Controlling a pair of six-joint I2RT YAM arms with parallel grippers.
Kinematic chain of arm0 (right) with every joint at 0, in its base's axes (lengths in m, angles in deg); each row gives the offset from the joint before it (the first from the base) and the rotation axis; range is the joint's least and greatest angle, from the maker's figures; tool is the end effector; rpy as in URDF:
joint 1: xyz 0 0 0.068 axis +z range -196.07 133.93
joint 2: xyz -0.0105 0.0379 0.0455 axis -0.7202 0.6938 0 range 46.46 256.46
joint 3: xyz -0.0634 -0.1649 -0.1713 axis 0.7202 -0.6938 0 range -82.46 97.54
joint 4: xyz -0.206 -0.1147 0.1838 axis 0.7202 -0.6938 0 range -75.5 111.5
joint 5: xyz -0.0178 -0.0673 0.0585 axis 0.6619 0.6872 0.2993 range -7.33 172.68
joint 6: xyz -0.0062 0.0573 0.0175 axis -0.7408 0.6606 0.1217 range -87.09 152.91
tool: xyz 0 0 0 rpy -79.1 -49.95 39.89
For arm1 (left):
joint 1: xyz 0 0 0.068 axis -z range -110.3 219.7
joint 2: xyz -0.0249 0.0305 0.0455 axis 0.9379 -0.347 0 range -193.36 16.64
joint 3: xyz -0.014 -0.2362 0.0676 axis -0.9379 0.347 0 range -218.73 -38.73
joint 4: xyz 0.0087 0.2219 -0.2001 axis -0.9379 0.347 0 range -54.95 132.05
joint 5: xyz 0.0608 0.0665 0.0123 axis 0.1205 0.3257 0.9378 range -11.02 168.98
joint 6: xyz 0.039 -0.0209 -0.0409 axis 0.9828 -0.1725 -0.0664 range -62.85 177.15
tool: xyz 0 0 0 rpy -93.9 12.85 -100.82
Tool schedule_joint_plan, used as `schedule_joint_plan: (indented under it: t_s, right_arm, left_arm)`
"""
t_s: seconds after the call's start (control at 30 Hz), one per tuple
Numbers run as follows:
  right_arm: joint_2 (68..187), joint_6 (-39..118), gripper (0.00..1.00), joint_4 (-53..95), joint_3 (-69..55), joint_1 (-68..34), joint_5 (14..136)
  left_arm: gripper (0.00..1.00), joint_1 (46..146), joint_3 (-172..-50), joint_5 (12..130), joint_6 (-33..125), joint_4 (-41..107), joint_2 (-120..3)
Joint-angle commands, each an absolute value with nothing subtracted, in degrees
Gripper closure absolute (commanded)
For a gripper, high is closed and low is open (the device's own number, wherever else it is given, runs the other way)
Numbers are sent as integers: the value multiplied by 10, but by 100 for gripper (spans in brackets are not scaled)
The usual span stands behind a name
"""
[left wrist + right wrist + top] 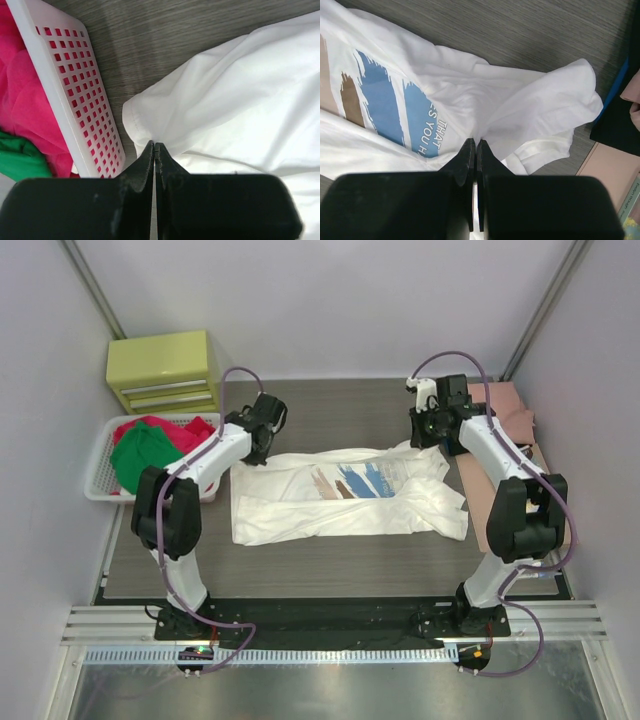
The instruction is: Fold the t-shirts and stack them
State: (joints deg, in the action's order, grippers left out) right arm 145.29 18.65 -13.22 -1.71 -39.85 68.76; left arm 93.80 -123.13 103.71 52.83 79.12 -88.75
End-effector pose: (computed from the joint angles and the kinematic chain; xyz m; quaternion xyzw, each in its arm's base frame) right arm 0.4128 0.0558 0.2223 -0.2052 0.9190 0.0923 0.3238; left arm 0.3894 -0.1538 0.1915 0.1183 0.9475 0.1509 0.2558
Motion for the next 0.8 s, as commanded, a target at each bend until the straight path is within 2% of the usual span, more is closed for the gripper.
schedule_joint_plan:
  t_s: [0.0, 0.4, 0.77]
  right_arm:
    - [1410, 160, 99, -165, -28, -397, 670]
    - [1331, 136, 99, -206, -99, -397, 654]
    - [1393, 129, 99, -199, -103, -398, 657]
  left_arm:
    - [100, 939, -1227, 1002, 522, 805, -850]
    - [100, 939, -1157, 976, 523, 798, -785]
    - [100, 939, -1150, 928, 516, 816, -781]
